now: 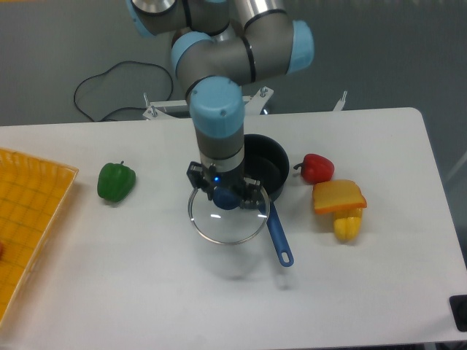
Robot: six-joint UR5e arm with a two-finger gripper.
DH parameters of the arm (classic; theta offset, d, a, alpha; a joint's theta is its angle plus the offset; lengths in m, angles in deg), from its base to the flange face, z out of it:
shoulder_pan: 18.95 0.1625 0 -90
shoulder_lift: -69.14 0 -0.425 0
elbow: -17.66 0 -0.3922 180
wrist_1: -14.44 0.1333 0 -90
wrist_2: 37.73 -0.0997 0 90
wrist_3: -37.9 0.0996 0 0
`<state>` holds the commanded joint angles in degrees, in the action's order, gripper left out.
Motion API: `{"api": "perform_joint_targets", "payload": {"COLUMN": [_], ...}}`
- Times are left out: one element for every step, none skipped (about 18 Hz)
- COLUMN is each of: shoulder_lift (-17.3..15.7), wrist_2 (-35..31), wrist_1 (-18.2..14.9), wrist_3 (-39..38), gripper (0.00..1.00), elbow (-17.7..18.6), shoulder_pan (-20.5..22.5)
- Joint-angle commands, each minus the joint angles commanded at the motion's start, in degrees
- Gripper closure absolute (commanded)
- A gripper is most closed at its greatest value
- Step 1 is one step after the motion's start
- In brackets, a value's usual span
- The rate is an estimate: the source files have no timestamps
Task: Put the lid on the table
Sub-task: 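Lift the glass lid by its blue knob off the black saucepan, then carry the held lid away from the saucepan and lower it to the table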
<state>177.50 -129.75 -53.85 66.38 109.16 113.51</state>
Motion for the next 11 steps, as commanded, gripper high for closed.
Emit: {"api": "perform_joint_targets", "payload": {"shoulder_lift": [0.3,0.7,1.1,1.7,2.0,2.7,3.1,3.4,3.7,3.9,4.0], "wrist_2": [0.1,0.3,0.4,0.3,0.1,0.2,0.2,0.4,0.4,0.4,0.4], "wrist_1": [0.0,0.6,1.7,3.1,4.1,4.5,4.5,4.6,4.6,4.6,4.6], "wrist_3": [-0.3,-1.7,-3.6,-4.9,-5.4,-6.2,-7.7,-9.3,-9.8,-9.8,-9.8], "gripper": [0.34,0.34,0.34,0.34,0.34,0.34,0.34,0.34,0.34,0.34,0.34], "elbow": [-0.4,-0.5,-0.7,-0.7,-0.6,-0.6,-0.6,-0.8,-0.8,-0.8,-0.8], "shoulder_pan": [-0.1,-0.2,-0.4,-1.3,-1.8,-1.8,-1.9,-2.0,-2.1,-2.2,-2.2]}}
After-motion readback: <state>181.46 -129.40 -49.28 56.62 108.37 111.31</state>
